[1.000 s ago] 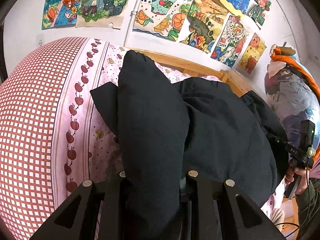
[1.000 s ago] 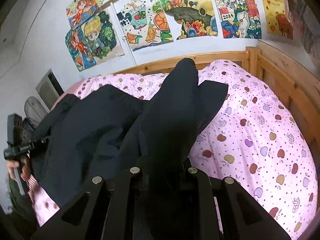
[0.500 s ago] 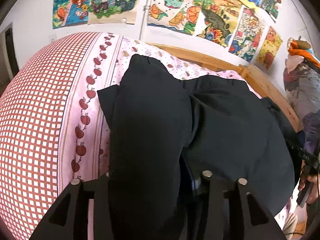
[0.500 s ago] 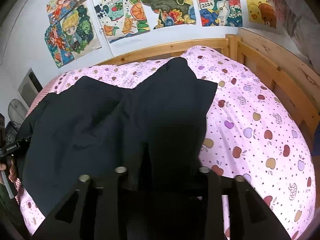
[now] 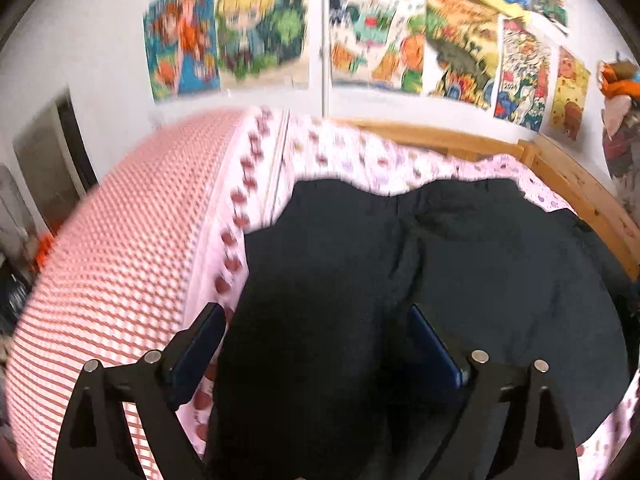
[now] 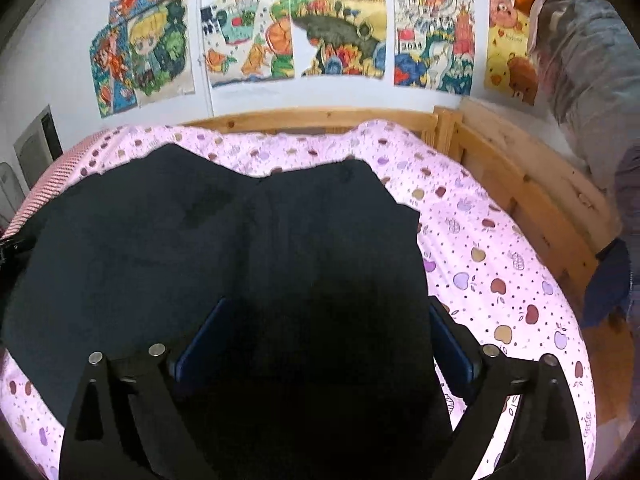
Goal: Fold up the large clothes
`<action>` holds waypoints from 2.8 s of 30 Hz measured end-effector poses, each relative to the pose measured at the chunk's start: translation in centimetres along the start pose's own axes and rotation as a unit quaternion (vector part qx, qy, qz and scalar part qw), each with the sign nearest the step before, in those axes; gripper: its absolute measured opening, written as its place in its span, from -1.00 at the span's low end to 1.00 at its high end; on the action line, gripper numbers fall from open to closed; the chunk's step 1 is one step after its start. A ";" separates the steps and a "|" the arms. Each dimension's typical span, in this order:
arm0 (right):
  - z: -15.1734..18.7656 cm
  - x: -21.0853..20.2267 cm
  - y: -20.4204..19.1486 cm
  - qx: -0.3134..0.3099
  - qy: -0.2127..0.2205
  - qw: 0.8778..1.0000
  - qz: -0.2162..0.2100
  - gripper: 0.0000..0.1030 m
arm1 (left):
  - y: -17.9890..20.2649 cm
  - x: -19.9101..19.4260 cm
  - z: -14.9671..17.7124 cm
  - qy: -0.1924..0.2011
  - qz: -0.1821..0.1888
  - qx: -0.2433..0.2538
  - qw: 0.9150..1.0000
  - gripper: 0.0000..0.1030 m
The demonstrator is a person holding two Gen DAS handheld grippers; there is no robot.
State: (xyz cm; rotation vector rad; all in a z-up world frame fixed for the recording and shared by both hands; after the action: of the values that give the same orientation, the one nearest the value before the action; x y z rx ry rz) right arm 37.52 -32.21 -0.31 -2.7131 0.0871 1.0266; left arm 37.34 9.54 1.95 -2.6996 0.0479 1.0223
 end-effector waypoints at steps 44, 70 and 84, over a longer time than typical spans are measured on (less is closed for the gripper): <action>9.8 -21.4 -4.3 -0.030 0.170 0.974 -0.144 0.97 | 7.6 -22.2 8.7 0.172 -0.040 0.028 0.984 1.00; 16.1 -23.2 -3.7 -0.034 0.179 0.979 -0.088 0.97 | 7.8 -22.2 15.0 0.125 -0.056 0.010 0.991 1.00; 18.2 -23.2 -4.2 -0.048 0.174 0.980 -0.087 0.97 | 7.9 -21.3 16.9 0.114 -0.043 -0.004 0.993 1.00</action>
State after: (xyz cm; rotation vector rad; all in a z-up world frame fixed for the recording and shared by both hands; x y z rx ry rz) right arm 8.94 -24.35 2.68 -2.8977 -0.1408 0.5129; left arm 9.43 4.80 1.91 -2.7858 -0.0298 0.6869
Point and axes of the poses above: each gripper's, at about its wrist camera, not at the fingertips, and x roughly the way its jaws point, y to its right, z to its underside, the point moved 3 cm from there along x, roughly the way its jaws point, and after that the axes turned 15 degrees about x, right-handed, at the moved point
